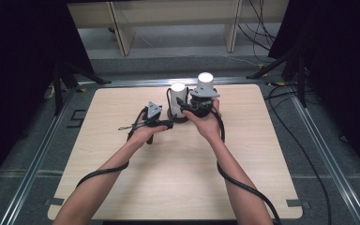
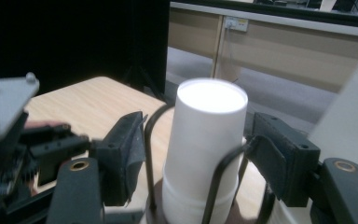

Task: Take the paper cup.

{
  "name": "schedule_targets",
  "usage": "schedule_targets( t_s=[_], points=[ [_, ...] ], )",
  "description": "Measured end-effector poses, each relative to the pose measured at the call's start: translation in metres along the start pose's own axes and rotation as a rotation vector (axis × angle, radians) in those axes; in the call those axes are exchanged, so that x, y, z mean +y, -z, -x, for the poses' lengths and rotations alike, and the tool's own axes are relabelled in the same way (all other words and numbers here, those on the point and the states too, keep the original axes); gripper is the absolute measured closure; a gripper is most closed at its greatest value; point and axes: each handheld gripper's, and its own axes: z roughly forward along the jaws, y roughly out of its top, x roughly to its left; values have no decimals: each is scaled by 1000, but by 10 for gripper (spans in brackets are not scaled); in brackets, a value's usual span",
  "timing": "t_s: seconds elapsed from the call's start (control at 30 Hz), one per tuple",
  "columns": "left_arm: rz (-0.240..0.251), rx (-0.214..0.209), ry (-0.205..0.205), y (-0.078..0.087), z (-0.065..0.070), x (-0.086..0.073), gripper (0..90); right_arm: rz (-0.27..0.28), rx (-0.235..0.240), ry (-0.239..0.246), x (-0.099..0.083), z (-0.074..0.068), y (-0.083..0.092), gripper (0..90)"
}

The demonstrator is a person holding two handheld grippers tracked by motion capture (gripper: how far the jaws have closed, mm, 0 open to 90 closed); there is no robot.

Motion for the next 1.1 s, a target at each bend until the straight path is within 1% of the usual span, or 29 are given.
schedule_targets(
  t_s=[0.03, 0.07, 0.13, 0.17, 0.2, 0.23, 0.27, 0.3, 0.33, 0.37, 0.4, 0.43, 0.47, 0.5, 0.57, 0.6, 0.67, 0.7, 0.73, 0.77, 0.8, 0.83, 0.87, 0.93, 0.97, 1.0, 1.1],
  points=[
    [1, -1, -2, -2, 0, 0, 213, 4, 0, -14, 3, -1, -4, 373],
    [2, -3, 2, -4, -1, 0, 215, -6, 4, -14, 5, 0, -6, 375],
    [0, -11, 13, -6, -1, 0, 218, 2, -7, -4, 9, 1, -14, 377],
    [0, -20, 12, -7, -1, 0, 219, -6, 1, -16, 10, 1, -16, 380],
    [3, -27, 13, -10, 0, 0, 220, -4, -4, -22, 11, 0, -19, 380],
    [1, -26, 12, -11, 0, 0, 219, -7, -9, -9, 12, 1, -23, 381],
    [-10, -24, 2, -12, 0, 1, 219, -15, -9, 0, 13, 1, -25, 381],
    [-3, -23, 12, -14, 0, 0, 219, -21, -11, -2, 13, 1, -27, 381],
    [-4, -20, 16, -15, 0, 0, 220, -15, -24, 12, 13, 3, -32, 380],
    [-6, -20, 14, -16, 0, 0, 220, -15, -24, 12, 13, 3, -32, 380],
    [-7, -20, 6, -17, 0, 0, 220, -25, -17, -1, 13, 3, -33, 380],
    [-7, -17, 7, -18, -1, 0, 220, -30, -23, -9, 13, 3, -34, 378],
    [-3, -19, 7, -19, -1, 0, 220, -24, -28, -2, 13, 5, -36, 377],
    [-9, -16, 5, -20, -1, 1, 222, -29, -36, 17, 13, 7, -37, 376],
    [-10, -18, 5, -22, -2, 1, 223, -45, -33, 2, 12, 7, -39, 371],
    [-14, -17, -1, -22, -2, 2, 223, -50, -31, 6, 12, 8, -40, 366],
    [-12, -20, -7, -23, -2, 2, 222, -41, -35, 2, 12, 9, -42, 358],
    [-11, -21, -8, -23, -2, 2, 222, -48, -22, -13, 12, 8, -44, 354],
    [-11, -20, -5, -24, -2, 3, 223, -48, -32, 8, 12, 10, -44, 347],
    [-5, -19, 0, -25, -3, 3, 222, -49, -30, 7, 12, 10, -45, 342],
    [-14, -10, -3, -25, -3, 3, 221, -56, -29, 2, 12, 10, -47, 340],
    [-10, -7, -5, -26, -3, 3, 217, -55, -27, -3, 12, 11, -49, 341],
    [-7, -11, -3, -27, -3, 3, 216, -51, -29, -3, 12, 11, -50, 341],
    [-9, -11, 9, -28, -2, 3, 216, -64, -31, -3, 13, 11, -52, 331],
    [-6, -12, 10, -29, -2, 3, 216, -53, -18, -9, 12, 10, -55, 331],
    [-9, -11, 9, -31, -2, 2, 216, -61, -36, 3, 13, 9, -56, 328],
    [-15, -18, 14, -32, -2, 1, 217, -59, -35, 7, 13, 9, -58, 326]
  ],
)
